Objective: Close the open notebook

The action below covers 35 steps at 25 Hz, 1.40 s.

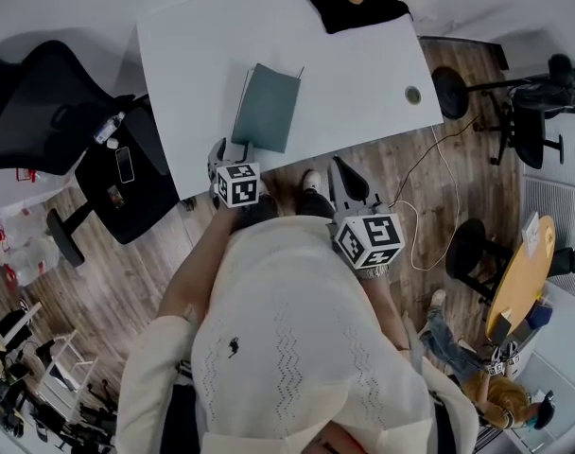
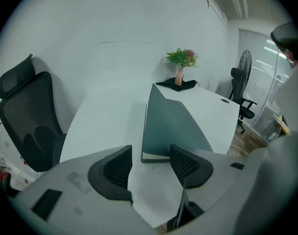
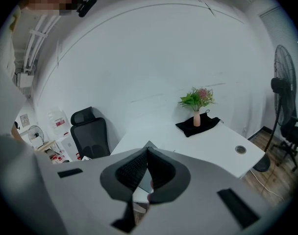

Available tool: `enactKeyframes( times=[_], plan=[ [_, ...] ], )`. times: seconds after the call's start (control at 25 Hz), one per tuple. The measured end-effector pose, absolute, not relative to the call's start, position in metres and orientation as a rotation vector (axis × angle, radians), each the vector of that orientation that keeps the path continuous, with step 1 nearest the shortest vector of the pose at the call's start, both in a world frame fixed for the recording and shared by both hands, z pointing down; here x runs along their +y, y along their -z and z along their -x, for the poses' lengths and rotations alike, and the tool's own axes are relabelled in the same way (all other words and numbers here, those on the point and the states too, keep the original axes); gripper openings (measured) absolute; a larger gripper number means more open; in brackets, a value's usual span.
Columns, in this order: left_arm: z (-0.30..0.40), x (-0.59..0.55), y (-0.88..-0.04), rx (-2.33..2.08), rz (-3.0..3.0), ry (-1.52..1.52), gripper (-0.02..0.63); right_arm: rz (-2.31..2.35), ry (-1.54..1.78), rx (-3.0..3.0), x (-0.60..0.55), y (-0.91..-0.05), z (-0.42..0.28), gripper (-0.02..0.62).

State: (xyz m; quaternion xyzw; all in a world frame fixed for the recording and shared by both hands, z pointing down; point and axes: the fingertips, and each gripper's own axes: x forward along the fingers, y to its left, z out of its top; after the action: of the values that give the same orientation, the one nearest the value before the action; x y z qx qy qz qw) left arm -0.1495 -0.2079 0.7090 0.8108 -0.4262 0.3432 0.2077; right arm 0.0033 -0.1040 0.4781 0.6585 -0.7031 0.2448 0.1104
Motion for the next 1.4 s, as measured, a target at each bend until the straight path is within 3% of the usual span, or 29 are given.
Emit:
enactKeyframes(
  times=[0.36,0.52,0.64,1.4],
  plan=[
    [0.147,-0.201,-0.671,-1.253,-2.320,-0.850,0.222,-1.861,-0.716,-2.143,-0.102,-0.478,0.000,0.002],
    [0.146,-0.193,-0.645,-1.294,-2.363,-0.801,0.083,-1.815,-0.711,-2.184,-0.099,-0.477,0.000,0.002],
    [0.141,-0.182,-0.629,-1.299,-2.384,-0.755,0.024,-1.778,-0.703,-2.213,-0.097,-0.475,-0.003,0.002],
    [0.105,-0.113,-0.521,-1.337,-2.390,-0.337,0.012,-1.473,-0.624,-2.399,-0.082,-0.465,-0.026,0.002]
  ],
)
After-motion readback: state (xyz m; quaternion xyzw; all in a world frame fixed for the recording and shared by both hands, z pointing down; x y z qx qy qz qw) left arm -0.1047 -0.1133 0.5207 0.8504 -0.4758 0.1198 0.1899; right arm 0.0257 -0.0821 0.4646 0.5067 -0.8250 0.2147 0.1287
